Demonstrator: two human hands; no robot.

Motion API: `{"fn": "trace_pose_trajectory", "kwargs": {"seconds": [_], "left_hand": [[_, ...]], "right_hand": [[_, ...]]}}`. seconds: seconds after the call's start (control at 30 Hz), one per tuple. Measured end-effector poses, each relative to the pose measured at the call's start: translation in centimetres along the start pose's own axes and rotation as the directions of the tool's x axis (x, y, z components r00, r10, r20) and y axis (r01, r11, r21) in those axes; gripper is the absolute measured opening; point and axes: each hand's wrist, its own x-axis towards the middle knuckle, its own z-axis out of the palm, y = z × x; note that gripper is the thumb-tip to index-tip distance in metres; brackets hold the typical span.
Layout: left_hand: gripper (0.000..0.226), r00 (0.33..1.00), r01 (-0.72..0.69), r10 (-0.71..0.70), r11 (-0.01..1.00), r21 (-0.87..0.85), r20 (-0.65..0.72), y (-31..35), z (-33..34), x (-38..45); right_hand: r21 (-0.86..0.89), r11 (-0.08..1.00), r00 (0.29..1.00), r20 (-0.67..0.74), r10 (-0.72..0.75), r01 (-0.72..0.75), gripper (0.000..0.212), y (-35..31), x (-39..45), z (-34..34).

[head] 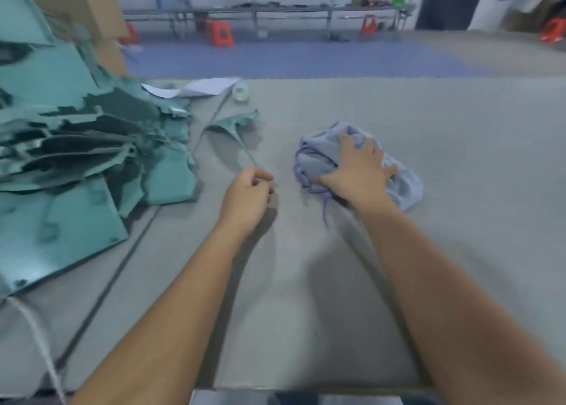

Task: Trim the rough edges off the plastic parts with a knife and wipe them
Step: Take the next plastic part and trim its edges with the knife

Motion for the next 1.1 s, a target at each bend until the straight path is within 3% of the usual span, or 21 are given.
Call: {"fn": "trace_pose_trajectory", "kwargs": {"seconds": [0.07,0.13,0.23,0.33,0.4,0.47,0.53,0.57,0.6,0.63,0.7,0.73,0.77,0.83,0.9,0.97,1.03,1.1], "left_hand": [[0.021,0.998,-0.005,0.008,0.999,0.045,-0.066,0.0,0.6,0.9],[0.019,0.985,-0.06,0.083,0.987,0.151,-0.15,0.2,1.3,1.5],[0.024,0.961,-0.1,0.191,0.914,0.393,-0.202,0.1,2.2,2.3],[0.034,0.989,0.006,0.086,0.798,0.603,-0.124,-0.1,2.6,2.8],[0.039,0.997,0.001,0.051,0.728,0.685,-0.055,-0.2,3.0,3.1],[0.038,0.997,-0.002,0.056,0.707,0.708,-0.054,-0.2,3.1,3.4],[0.031,0.994,0.01,0.068,0.719,0.694,-0.084,-0.4,3.0,3.5],[0.029,0.993,0.018,0.07,0.728,0.685,-0.1,-0.4,3.0,3.5],[0.027,0.991,0.025,0.072,0.738,0.674,-0.116,-0.4,3.0,3.5],[0.026,0.988,0.031,0.076,0.749,0.662,-0.132,-0.4,2.9,3.4],[0.027,0.983,0.04,0.08,0.781,0.623,-0.164,-0.4,2.8,3.4],[0.029,0.981,0.044,0.078,0.801,0.597,-0.176,-0.4,2.8,3.4],[0.031,0.979,0.047,0.074,0.823,0.566,-0.189,-0.4,2.7,3.4],[0.033,0.973,0.05,0.068,0.869,0.493,-0.219,-0.4,2.5,3.3],[0.031,0.964,0.042,0.064,0.922,0.385,-0.258,-0.3,2.3,3.1],[0.026,0.951,0.015,0.065,0.967,0.256,-0.302,0.0,2.2,2.7],[0.026,0.939,-0.01,0.062,0.988,0.153,-0.338,0.2,2.1,2.3],[0.039,0.933,-0.009,0.039,0.996,0.085,-0.357,0.5,1.9,2.0]], "right_hand": [[0.026,0.998,0.992,-0.11,-0.055,0.058,0.04,0.2,1.0,-0.1],[0.166,0.972,0.974,-0.177,-0.139,0.168,0.015,0.4,1.6,-0.7],[0.461,0.881,0.991,-0.122,-0.055,0.105,0.011,1.7,3.3,-2.7],[0.6,0.799,0.964,-0.23,0.131,0.035,0.025,3.5,5.9,-5.4],[0.631,0.772,0.879,-0.408,0.245,0.078,0.031,4.2,7.5,-7.1],[0.65,0.735,0.73,-0.595,0.336,0.192,0.028,4.6,8.2,-8.5],[0.555,0.781,0.57,-0.754,0.327,0.286,0.017,5.2,8.3,-9.1],[0.509,0.807,0.541,-0.787,0.296,0.298,0.006,5.8,8.3,-8.9],[0.462,0.85,0.557,-0.788,0.262,0.253,0.01,6.4,8.4,-8.4],[0.403,0.904,0.638,-0.735,0.228,0.142,0.026,7.0,8.5,-7.4],[0.252,0.959,0.83,-0.5,0.247,-0.133,0.05,7.0,7.8,-5.0],[0.191,0.961,0.878,-0.399,0.264,-0.202,0.056,6.5,7.1,-3.9],[0.143,0.97,0.906,-0.351,0.236,-0.198,0.055,5.6,6.3,-2.9],[0.087,0.995,0.941,-0.332,0.068,-0.041,0.047,3.6,5.1,-1.3],[0.144,0.988,0.992,-0.117,-0.039,0.056,0.035,1.5,4.1,0.0],[0.166,0.986,0.989,0.145,-0.042,0.017,0.018,0.1,2.9,1.1],[0.141,0.99,0.984,0.176,-0.033,0.008,0.016,-0.3,1.7,1.8],[0.142,0.989,0.994,0.095,-0.054,0.04,0.021,0.1,1.1,2.2]]}}
